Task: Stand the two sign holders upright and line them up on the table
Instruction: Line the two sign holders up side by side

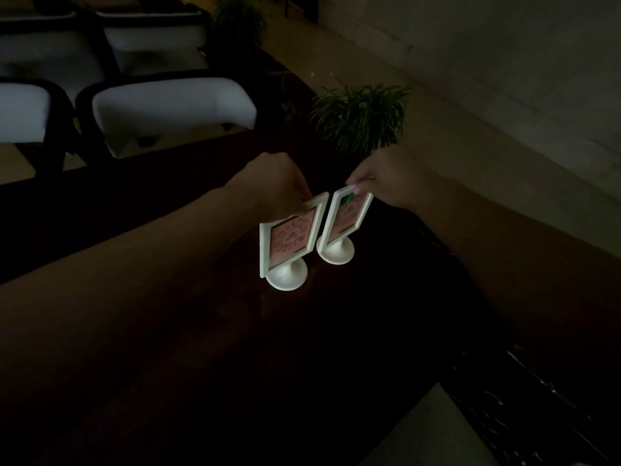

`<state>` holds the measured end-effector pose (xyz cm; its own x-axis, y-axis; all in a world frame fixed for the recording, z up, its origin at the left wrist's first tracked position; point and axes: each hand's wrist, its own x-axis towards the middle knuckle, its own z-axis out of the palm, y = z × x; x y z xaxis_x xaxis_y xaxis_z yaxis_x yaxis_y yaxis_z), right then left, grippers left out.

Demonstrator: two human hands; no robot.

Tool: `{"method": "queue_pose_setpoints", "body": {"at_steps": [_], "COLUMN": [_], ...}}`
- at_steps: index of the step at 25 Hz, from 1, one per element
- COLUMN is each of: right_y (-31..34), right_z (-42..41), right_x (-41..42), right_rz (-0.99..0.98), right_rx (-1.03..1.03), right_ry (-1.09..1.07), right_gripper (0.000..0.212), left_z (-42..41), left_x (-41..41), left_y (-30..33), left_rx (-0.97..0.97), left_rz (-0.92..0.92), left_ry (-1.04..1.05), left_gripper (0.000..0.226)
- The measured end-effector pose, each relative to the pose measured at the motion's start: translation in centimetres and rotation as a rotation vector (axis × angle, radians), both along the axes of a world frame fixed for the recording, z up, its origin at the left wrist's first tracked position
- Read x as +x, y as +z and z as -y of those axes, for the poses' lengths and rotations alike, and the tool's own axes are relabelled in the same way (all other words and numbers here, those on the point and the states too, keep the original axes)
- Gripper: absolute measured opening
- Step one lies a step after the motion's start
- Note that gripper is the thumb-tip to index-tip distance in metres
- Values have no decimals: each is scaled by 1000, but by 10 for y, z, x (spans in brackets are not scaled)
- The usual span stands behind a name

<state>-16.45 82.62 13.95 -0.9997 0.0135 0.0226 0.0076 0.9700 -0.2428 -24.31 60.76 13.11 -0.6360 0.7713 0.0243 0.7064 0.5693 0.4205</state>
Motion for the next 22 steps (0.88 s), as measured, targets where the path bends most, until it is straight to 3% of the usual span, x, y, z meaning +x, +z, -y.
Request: {"method": "queue_pose_setpoints", "body": {"at_steps": [22], "right_y": [2], "right_z": [7], "right_x": [0], "right_rz": [6], "right_rx": [21], "right_ry": [-37], "right_gripper": [25], "left_z": [-1], "left_x": [5], "left_y": [1], "left_rx": [-21], "left_rz": [10], "left_ry": [0], "left_gripper": [23]}}
